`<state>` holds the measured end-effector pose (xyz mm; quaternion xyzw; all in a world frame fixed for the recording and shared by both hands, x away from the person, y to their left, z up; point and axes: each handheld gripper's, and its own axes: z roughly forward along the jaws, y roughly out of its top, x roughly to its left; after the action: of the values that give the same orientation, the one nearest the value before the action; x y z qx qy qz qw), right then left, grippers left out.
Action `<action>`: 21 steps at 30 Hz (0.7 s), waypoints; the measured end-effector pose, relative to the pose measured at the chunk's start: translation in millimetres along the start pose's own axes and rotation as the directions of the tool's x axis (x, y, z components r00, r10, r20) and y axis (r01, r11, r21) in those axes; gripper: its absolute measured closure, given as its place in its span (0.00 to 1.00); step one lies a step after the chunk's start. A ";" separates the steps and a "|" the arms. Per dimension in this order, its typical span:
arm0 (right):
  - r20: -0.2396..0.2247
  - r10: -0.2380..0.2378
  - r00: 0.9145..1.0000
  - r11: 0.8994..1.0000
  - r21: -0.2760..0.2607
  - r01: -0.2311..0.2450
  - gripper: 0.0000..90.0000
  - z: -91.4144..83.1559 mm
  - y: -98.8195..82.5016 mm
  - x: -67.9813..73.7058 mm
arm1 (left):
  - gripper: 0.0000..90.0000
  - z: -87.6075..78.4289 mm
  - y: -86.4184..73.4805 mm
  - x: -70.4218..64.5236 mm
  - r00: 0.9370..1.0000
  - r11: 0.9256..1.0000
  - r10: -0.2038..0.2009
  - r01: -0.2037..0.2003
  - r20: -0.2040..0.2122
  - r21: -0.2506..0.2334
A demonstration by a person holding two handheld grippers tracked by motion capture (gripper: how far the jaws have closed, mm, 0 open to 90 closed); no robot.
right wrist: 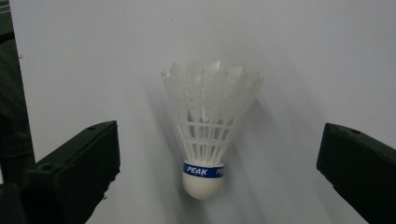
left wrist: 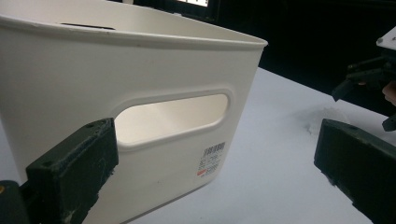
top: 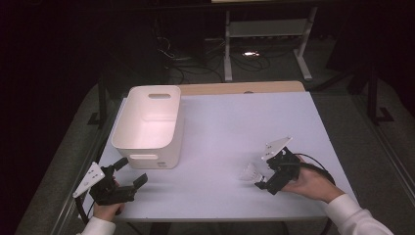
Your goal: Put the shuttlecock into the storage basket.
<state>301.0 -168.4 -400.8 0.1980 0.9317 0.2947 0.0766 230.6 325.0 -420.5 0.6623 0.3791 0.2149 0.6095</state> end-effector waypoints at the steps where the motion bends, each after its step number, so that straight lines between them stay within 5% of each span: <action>1: -0.005 0.000 1.000 1.000 0.007 0.000 0.00 1.0 -0.1 -0.4 | 0.00 0.1 -0.1 -0.2 1.000 1.000 -0.002 0.002 0.000 -0.001; 13: -0.020 0.026 0.999 0.997 0.069 -0.024 0.00 9.3 -0.5 -0.6 | 0.00 0.0 -0.1 -0.3 1.000 1.000 -0.003 0.003 0.000 0.000; 21: -0.047 0.067 0.997 0.992 0.107 -0.061 0.14 13.2 -3.4 -3.5 | 0.00 0.0 0.0 -0.3 1.000 1.000 -0.001 0.001 0.001 -0.001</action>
<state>306.5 -165.5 -413.5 0.2241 0.9408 0.2520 0.0331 230.4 324.8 -420.5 0.6620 0.3790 0.2144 0.6101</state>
